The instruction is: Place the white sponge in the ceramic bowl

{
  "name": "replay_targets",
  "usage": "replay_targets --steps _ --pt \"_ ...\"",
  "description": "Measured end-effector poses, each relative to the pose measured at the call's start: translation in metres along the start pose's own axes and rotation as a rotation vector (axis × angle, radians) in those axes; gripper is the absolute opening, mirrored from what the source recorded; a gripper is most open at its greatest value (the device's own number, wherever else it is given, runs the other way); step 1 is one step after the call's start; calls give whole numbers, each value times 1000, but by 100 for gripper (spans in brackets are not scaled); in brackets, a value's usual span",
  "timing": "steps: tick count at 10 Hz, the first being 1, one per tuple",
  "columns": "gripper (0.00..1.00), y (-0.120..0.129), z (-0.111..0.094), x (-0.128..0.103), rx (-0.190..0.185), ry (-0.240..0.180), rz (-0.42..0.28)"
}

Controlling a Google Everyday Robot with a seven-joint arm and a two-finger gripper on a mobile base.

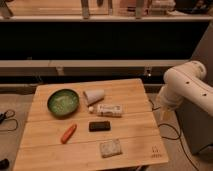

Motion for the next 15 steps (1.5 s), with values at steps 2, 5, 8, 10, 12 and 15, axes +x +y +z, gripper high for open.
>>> replay_targets --steps 2,5,8,10,12,15 --pt "65 0 0 0 0 0 0" --pt "65 0 0 0 0 0 0" --pt "65 0 0 0 0 0 0" --pt "65 0 0 0 0 0 0" --pt "67 0 0 0 -1 0 -1" --pt "80 16 15 -25 -13 -5 -34"
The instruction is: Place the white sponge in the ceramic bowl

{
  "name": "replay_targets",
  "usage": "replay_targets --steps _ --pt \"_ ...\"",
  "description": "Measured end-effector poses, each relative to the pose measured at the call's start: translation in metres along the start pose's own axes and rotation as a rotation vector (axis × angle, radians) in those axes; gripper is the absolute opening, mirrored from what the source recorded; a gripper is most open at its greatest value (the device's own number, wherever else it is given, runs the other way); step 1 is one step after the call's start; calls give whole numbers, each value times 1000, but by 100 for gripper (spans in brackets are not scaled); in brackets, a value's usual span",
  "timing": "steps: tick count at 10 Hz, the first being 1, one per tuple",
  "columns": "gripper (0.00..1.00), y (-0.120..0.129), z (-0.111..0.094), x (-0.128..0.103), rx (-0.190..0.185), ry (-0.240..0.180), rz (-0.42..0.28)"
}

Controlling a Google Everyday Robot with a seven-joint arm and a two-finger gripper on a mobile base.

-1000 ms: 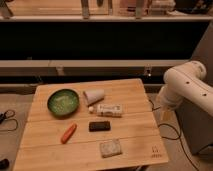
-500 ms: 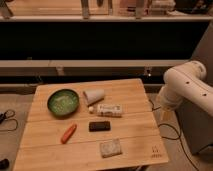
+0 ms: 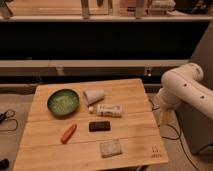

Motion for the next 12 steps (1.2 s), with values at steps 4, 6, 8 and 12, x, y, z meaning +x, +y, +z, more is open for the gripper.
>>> replay_targets --steps 4,6,8,12 --pt "80 16 17 -33 -18 -11 -53" --pt "80 27 26 -49 -30 -22 -81" --pt "80 38 38 -78 -41 -31 -112" --pt "80 73 74 -111 -65 -52 -212"
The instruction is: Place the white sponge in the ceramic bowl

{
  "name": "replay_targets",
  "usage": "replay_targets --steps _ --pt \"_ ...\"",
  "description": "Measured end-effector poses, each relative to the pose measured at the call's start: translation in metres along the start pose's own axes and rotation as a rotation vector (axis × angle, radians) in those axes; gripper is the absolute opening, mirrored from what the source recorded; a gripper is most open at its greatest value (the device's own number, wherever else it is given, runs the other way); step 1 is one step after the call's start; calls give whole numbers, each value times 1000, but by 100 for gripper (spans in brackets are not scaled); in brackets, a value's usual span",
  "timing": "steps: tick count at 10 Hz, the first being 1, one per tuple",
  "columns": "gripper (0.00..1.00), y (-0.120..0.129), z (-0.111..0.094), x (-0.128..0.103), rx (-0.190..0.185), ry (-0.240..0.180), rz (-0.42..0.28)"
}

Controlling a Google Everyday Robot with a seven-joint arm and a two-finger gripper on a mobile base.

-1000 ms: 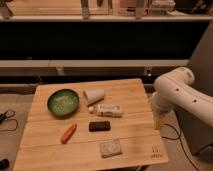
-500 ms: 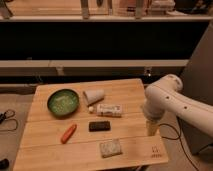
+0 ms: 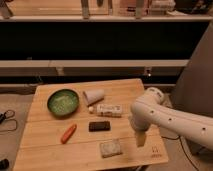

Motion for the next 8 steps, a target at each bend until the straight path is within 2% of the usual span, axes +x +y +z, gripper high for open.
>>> replay_targets --steps 2,5,8 --pt "80 6 13 -20 -11 -16 -42" --pt "80 9 49 -34 -10 -33 -67" --pt "80 15 70 -53 -25 -59 -107"
